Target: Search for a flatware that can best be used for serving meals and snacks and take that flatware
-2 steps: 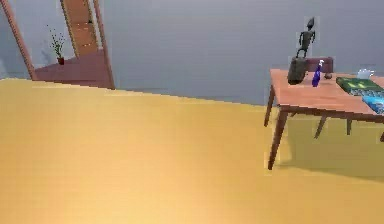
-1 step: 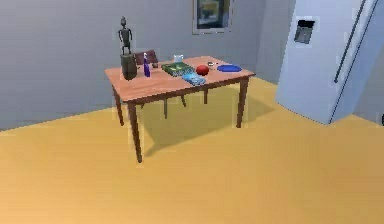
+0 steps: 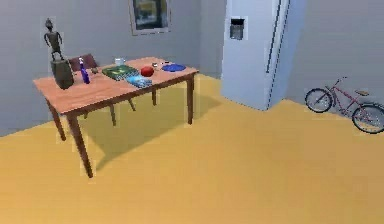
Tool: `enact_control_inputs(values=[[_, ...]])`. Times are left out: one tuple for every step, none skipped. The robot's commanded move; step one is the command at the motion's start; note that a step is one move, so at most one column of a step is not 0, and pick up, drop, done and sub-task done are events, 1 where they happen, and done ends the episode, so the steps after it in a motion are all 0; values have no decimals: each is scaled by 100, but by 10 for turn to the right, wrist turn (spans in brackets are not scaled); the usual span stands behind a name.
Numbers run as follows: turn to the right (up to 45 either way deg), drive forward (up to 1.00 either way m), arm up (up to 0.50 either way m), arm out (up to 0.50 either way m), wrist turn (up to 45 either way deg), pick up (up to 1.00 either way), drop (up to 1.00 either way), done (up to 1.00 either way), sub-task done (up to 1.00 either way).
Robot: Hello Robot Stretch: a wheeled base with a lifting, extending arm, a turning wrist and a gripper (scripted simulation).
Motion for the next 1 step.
enact_control_inputs(values=[[0, 100, 0, 0, 0, 0, 0, 0, 0]])
